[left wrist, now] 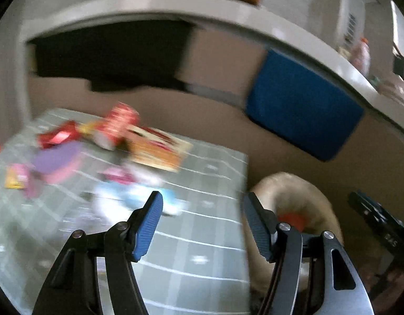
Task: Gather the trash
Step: 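Move both grippers back over the table toward the remaining trash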
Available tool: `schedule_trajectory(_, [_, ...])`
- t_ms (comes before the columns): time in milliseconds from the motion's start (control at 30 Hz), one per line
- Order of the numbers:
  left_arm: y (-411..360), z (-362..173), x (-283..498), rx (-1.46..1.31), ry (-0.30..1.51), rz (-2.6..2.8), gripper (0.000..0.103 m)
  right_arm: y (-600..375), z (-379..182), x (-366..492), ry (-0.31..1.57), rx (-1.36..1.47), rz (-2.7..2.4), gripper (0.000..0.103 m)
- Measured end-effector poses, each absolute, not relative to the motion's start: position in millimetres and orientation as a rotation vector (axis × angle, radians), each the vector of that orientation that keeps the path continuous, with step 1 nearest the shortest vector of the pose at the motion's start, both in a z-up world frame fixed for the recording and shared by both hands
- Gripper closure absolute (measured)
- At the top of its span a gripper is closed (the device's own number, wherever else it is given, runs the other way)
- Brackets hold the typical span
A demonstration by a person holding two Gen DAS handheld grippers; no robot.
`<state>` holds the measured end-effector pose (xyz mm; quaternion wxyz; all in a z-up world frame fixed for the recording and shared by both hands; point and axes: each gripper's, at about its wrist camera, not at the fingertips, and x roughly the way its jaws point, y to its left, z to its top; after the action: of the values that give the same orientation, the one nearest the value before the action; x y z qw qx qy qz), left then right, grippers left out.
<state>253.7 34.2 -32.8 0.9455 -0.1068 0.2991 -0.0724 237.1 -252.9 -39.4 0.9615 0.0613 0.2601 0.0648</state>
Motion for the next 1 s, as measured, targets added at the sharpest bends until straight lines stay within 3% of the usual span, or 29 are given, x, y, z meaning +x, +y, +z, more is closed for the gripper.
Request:
schedule_trajectory(233, [147,-20,223,-0.322,0.517,0.085,0.038,-181,-24,233,0.475,0.013,0.202,0.044])
schedule_trajectory(467, [252,-44,211,-0.453,0.532,0.234,0.038,-114,-21,254,0.503,0.043,0.414,0.044])
schedule_trajectory(1000, [344,-106,317,-0.601,0.679,0.224,0.038,-38,-73,290,0.698,-0.084,0.571,0.045])
